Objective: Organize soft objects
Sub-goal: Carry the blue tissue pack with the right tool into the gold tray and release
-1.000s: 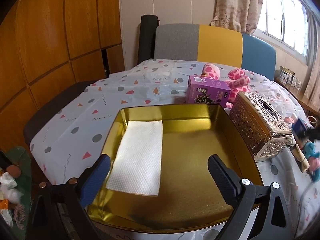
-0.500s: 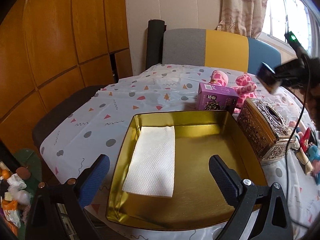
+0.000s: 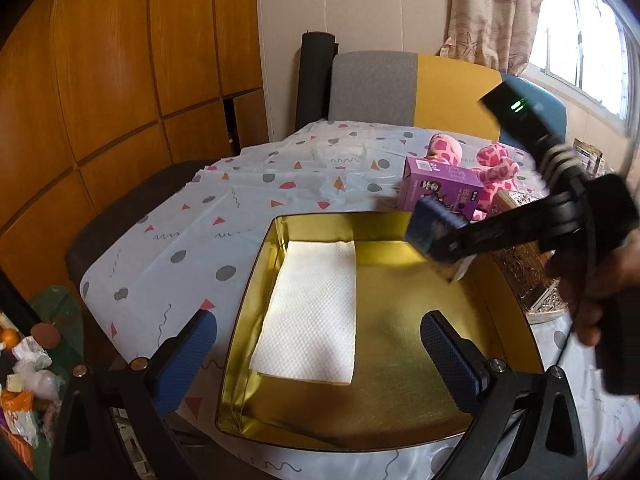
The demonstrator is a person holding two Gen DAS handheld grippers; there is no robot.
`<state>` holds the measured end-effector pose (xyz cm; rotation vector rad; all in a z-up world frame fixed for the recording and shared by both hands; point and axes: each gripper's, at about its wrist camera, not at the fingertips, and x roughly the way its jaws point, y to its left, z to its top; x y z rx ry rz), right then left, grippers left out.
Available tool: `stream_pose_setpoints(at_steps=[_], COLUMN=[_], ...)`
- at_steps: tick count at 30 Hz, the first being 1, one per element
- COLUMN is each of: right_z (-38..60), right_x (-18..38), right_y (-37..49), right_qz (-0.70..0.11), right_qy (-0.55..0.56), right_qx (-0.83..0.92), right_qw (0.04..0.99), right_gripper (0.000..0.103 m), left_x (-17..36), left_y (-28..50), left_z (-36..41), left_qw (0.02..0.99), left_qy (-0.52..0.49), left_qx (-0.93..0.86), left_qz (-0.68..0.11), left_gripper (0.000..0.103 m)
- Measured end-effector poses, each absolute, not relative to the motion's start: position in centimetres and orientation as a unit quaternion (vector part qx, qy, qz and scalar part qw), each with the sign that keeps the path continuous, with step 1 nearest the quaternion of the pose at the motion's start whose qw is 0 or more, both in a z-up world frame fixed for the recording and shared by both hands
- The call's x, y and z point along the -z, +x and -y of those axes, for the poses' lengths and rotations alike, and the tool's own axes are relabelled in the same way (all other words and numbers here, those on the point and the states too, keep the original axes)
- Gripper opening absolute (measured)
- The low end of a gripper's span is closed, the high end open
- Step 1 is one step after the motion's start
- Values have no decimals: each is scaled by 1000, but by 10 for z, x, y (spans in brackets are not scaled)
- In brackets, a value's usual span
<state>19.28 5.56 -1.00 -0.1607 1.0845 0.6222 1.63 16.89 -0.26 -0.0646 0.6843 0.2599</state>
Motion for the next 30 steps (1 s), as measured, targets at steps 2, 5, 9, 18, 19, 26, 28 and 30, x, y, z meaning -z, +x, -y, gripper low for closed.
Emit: stream_pose_setpoints(at_steps=[2, 5, 9, 18, 19, 26, 28, 30], right_z=[-67, -80, -83, -70, -67, -39, -29, -18], right_x=[25, 41, 47, 25, 22, 9, 6, 5], right_y=[193, 202, 209, 197, 194, 154, 140, 130], right_qz=[-519, -526, -522, -489, -483, -443, -427, -416], right_qy=[-76, -62, -35, -50, -53, -91, -107, -112], right_qx=[-287, -281, -272, -266, -266, -256, -252, -248], right_qw=[802, 800, 807, 829, 832, 854, 862, 867], right_gripper=[25, 27, 32, 37, 37, 40, 40, 40], left_x=[5, 10, 15, 12, 11, 1, -1, -2], left_y=[15, 13, 9, 7, 7, 7, 8, 9], left_z=[-172, -180, -191, -194, -193, -181, -174, -168], left_qw=[931, 928, 923, 926, 927, 934, 936, 938], left_qy=[-37, -47, -62, -69, -72, -63, -53, -48], left_qx=[-128, -132, -145, -146, -142, -124, -119, -111], left_qz=[-339, -345, -350, -342, -341, -328, -326, -326], left_gripper=[103, 103, 103, 103, 103, 103, 103, 103])
